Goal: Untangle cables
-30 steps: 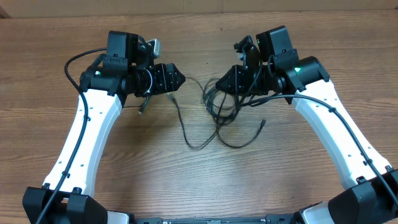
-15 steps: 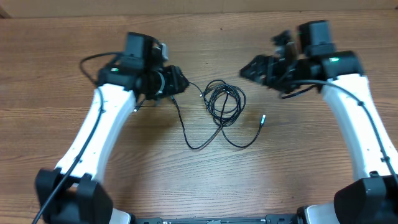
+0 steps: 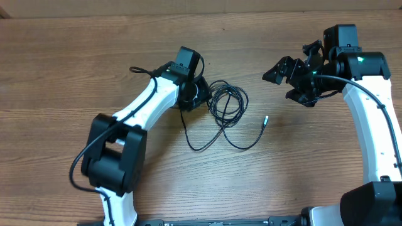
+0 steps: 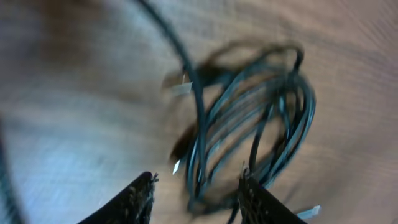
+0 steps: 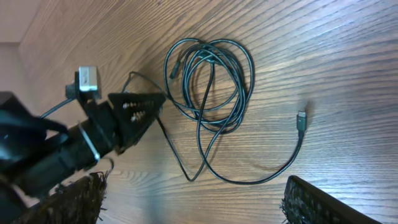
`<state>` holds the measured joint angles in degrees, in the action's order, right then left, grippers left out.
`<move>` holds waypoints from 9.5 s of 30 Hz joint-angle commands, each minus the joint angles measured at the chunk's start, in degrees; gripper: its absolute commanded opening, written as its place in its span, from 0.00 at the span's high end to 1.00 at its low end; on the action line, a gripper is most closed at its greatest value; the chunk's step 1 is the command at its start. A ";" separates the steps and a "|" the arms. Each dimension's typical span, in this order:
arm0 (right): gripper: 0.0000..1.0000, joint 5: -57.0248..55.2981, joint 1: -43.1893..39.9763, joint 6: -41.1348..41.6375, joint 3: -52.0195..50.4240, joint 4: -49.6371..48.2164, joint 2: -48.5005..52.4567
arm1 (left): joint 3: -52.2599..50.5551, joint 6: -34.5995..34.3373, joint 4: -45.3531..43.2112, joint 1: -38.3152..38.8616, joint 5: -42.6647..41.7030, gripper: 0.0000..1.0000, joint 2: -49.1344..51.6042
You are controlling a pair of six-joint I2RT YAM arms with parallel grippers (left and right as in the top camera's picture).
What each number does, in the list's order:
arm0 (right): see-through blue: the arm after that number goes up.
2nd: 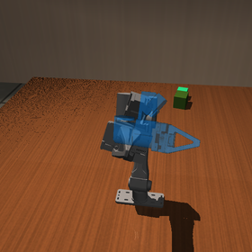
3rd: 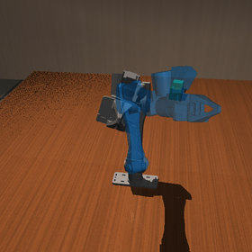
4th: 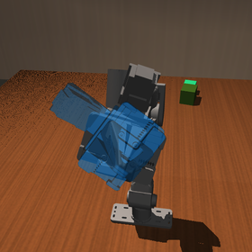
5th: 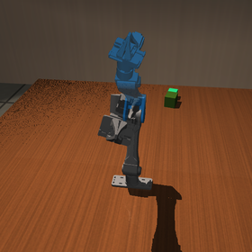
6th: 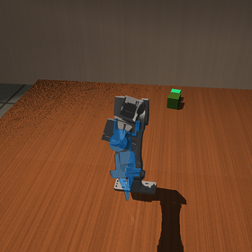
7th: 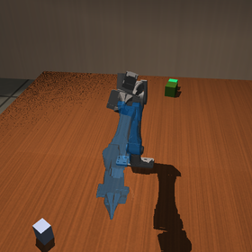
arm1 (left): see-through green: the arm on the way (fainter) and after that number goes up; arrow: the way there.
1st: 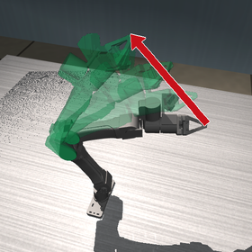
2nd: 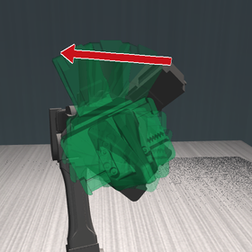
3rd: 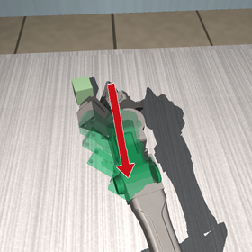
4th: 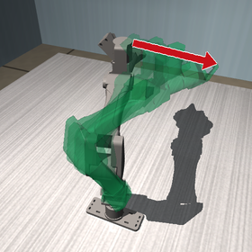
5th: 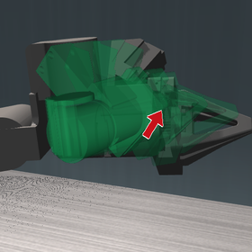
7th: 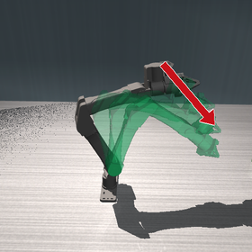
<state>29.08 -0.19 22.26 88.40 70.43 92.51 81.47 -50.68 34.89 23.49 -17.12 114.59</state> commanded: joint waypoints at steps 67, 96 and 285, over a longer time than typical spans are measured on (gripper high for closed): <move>0.96 -27.76 20.57 -1.75 10.49 -6.86 12.59 | 3.93 11.80 -10.75 -14.58 -15.61 0.96 -33.53; 0.96 3.63 15.82 -12.13 44.70 5.20 12.68 | 3.85 16.83 -10.27 -8.50 -18.86 0.13 -13.44; 0.11 -29.14 17.03 12.22 -2.78 -14.91 15.85 | 3.87 1.01 -52.68 -16.76 -55.30 0.96 -14.34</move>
<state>-1.32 18.35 34.15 85.69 55.44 108.29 84.53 -52.69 -17.52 7.07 -71.81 101.38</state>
